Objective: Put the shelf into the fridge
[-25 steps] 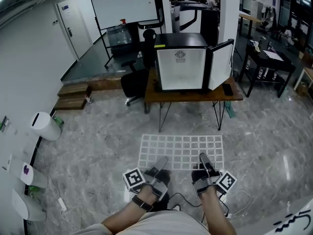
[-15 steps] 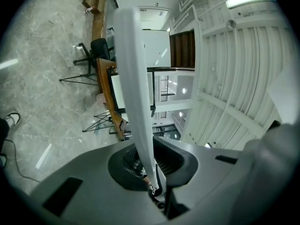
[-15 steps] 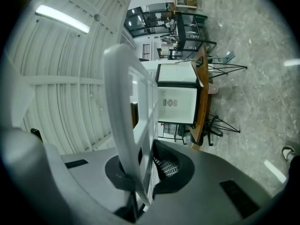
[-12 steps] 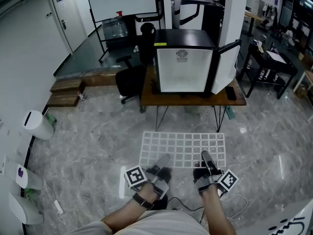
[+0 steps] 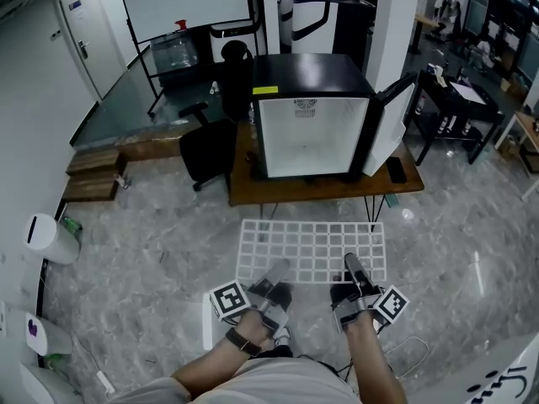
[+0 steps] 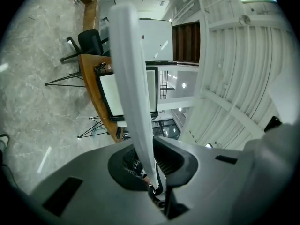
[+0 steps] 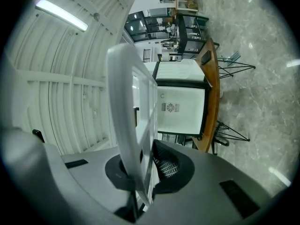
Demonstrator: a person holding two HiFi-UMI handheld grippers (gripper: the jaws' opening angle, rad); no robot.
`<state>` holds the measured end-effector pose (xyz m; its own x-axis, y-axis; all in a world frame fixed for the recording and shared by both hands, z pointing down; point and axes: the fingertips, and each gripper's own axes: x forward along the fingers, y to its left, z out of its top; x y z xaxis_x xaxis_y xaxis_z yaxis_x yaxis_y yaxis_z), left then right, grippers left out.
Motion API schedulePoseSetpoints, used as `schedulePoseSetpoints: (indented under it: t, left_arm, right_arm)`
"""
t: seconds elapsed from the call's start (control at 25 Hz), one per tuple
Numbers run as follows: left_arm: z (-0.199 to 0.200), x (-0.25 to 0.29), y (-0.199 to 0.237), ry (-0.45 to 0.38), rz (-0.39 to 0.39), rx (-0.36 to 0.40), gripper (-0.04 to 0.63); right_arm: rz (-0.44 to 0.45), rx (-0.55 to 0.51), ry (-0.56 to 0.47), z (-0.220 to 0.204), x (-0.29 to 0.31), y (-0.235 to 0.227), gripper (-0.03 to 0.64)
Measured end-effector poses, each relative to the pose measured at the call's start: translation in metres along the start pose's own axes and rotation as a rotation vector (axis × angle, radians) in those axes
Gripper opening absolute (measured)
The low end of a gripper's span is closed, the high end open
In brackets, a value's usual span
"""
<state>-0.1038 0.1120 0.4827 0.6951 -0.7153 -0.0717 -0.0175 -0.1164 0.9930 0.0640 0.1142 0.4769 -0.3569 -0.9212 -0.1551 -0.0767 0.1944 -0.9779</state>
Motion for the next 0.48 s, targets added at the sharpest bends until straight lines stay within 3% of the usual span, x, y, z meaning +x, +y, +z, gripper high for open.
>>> schedulePoseSetpoints:
  t: [0.48]
  left_arm:
    - [0.062,0.063,0.004,0.009,-0.049,-0.019,0.030]
  right_arm:
    - [-0.012,-0.013,-0.003,0.025,0.081,-0.014,0.040]
